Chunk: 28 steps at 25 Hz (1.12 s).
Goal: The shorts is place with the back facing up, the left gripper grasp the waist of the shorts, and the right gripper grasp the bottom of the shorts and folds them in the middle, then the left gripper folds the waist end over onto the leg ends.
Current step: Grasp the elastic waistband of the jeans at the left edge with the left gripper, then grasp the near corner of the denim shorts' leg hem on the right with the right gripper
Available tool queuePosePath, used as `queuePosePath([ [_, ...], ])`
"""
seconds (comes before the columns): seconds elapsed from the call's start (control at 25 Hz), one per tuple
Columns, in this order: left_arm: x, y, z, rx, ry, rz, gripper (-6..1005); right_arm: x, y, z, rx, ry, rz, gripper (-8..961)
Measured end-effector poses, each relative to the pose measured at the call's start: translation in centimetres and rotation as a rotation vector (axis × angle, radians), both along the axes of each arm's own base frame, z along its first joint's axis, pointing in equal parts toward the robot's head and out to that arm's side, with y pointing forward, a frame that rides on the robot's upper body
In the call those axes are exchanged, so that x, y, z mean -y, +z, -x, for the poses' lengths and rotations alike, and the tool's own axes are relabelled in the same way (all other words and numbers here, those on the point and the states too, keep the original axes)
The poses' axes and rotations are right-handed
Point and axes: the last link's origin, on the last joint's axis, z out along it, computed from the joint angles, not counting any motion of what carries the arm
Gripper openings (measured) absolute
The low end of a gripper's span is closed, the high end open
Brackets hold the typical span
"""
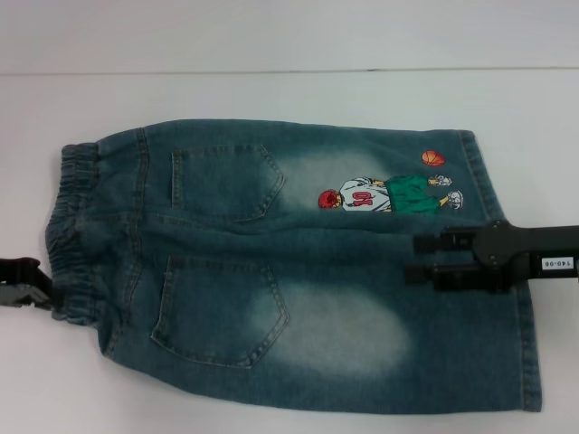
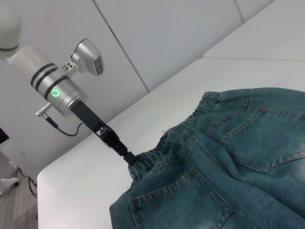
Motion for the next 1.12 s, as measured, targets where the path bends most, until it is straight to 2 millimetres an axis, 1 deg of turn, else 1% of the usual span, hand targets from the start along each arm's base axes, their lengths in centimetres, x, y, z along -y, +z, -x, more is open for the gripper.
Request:
queuePosePath([
  [0.12, -0.2, 0.0, -0.3, 0.018, -0.012, -0.010, 51, -0.3, 0.7, 0.3, -0.022, -0.030, 0.001, 737],
  [0.24, -0.3, 0.2, -0.6, 0.038, -0.022, -0.021, 40, -1.0, 2.0, 0.6, -0.017, -0.081, 0.005, 737],
  [0.36, -0.5, 0.3, -0.9, 0.053, -0.034, -0.028, 36, -1.2, 3.6, 0.8, 0.020, -0.060, 0.016, 737],
  [0.48, -0.8, 0.3, -1.3, 0.065, -0.052, -0.030, 36, -0.8, 5.2, 0.6, 0.056, -0.038, 0.034, 736],
  [0.56, -1.0, 0.4, -1.5, 0.066, -0.058, -0.031, 36, -0.3, 6.2, 0.3, 0.089, -0.033, 0.078, 736],
  [0.68, -1.3, 0.6, -1.8, 0.063, -0.069, -0.032, 36, 0.4, 7.2, -0.2, 0.150, -0.033, 0.150, 736],
  [0.8, -1.6, 0.6, -2.1, 0.060, -0.085, -0.029, 36, 1.0, 7.4, -0.9, 0.234, -0.047, 0.202, 737],
  [1.12, -2.2, 0.9, -2.8, 0.055, -0.109, -0.030, 36, 2.0, 5.9, -2.1, 0.413, -0.075, 0.363, 736],
])
